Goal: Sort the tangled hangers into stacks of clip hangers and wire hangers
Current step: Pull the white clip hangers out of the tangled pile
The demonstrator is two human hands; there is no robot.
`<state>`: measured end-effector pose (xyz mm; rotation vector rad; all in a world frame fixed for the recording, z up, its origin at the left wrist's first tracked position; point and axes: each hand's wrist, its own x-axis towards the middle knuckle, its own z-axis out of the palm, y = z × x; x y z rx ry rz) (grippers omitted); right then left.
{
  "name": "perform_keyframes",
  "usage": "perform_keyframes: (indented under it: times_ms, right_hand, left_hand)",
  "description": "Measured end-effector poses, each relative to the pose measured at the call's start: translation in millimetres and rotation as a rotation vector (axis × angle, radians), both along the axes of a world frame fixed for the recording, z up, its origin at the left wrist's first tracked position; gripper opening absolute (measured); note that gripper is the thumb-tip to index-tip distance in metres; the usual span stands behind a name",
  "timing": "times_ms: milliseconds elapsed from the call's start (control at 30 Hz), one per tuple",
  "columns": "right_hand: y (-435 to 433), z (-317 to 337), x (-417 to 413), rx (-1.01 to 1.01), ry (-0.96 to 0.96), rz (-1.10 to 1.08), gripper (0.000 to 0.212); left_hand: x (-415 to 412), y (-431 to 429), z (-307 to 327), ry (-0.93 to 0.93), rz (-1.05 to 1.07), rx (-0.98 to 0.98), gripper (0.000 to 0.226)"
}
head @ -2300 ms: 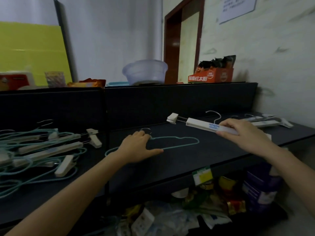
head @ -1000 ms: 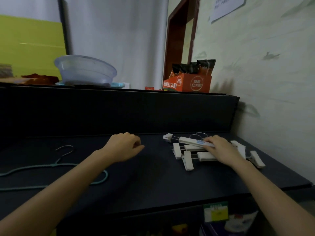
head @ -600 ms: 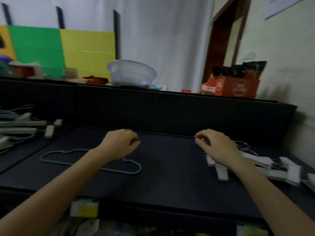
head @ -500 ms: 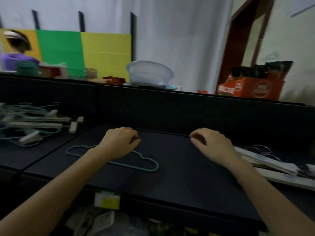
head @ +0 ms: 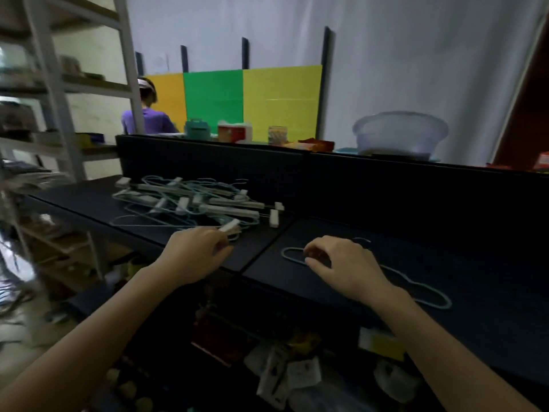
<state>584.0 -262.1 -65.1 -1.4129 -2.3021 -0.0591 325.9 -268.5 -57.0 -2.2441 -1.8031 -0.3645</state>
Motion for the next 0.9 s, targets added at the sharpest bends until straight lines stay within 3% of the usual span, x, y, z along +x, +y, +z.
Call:
perform_keyframes:
  times_ms: [400, 900]
  right_hand:
    - [11.8, 1.1, -165.4, -0.028, 0.048, -0.006, 0.025]
    - [99.9, 42.5, -235.6, 0.051, 0.147, -0.134, 0.021]
  left_hand:
    - [-173.1, -5.9, 5.7, -0.001, -0.011, 0.074, 0.025]
    - [-260.7, 75.7, 15.0, -0.076, -0.094, 0.116, 0.026]
